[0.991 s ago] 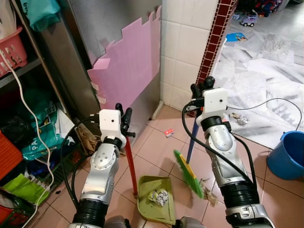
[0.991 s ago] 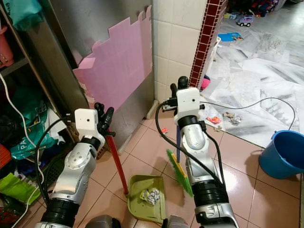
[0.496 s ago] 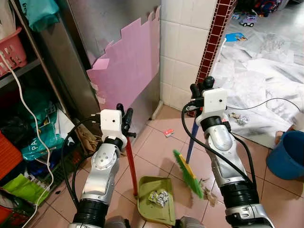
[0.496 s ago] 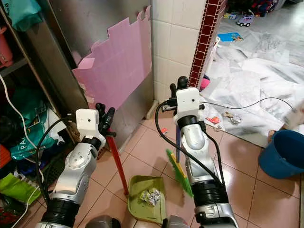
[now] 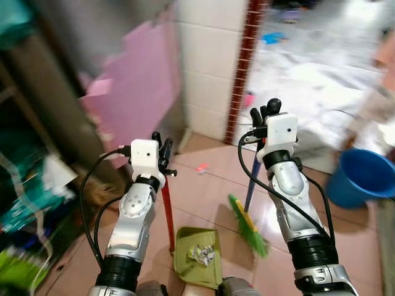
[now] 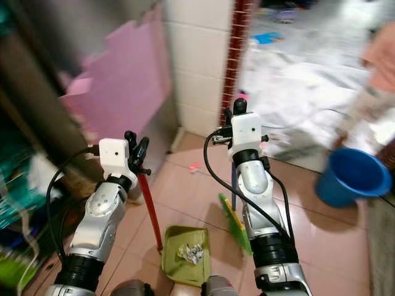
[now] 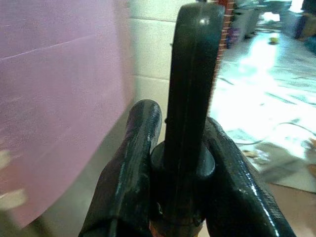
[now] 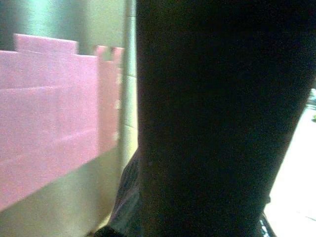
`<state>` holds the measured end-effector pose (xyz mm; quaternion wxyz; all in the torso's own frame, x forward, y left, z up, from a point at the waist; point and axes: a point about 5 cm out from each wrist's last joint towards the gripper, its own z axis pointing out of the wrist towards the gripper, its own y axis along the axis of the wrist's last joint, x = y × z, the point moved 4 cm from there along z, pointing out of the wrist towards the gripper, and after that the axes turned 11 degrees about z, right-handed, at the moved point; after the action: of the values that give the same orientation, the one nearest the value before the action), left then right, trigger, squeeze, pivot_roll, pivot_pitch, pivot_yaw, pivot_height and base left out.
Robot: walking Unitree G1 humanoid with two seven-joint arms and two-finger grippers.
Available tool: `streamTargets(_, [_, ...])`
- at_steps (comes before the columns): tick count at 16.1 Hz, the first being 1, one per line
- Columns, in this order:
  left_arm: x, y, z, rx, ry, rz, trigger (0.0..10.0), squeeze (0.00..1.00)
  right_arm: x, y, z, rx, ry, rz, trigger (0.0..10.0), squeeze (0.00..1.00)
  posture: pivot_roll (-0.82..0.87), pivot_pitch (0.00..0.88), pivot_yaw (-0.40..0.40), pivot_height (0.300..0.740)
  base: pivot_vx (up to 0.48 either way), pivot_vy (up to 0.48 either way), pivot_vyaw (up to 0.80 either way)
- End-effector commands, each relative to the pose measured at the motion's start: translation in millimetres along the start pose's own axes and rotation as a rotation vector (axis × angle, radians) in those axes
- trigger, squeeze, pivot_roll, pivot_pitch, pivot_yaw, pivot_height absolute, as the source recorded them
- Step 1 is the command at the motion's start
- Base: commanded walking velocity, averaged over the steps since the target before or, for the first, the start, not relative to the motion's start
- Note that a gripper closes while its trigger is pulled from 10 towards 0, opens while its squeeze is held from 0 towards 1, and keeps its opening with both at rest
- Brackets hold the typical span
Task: Sweep floor
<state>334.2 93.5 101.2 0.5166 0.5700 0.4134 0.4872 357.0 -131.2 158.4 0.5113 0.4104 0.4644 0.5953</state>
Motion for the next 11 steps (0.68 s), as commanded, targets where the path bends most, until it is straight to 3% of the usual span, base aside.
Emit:
streamTargets(1, [-3.3, 6, 1.4, -0.024, -0.009, -0.028, 10.0, 0.0, 3.2, 11, 5.2, -0.04, 0.01, -0.006, 10.0, 0.0, -0.05, 0.0, 0.042, 0.74, 0.0, 0.0, -0.8])
streamTargets(4, [-3.2, 9, 4.8, -0.022, -0.011, -0.056, 10.0, 0.0, -1.5, 11, 4.5, -0.034, 0.0, -0.024, 10.0, 0.0, -0.04, 0.0, 0.024, 0.74, 0.0, 0.0, -0.8])
streamTargets(8, [-2.4, 19, 9.7, -0.055, -0.015, -0.02, 10.0, 0.0, -5.4, 15, 4.7, -0.034, -0.004, -0.056, 10.0, 0.0, -0.04, 0.0, 0.017, 0.74, 0.0, 0.0, -0.8])
streamTargets(11, [-1.6, 11, 1.5, -0.031, 0.0, -0.028, 10.0, 0.0, -23.0, 28, 4.1, -0.075, -0.058, -0.096, 10.0, 0.0, -0.05, 0.0, 0.043, 0.74, 0.0, 0.0, -0.8])
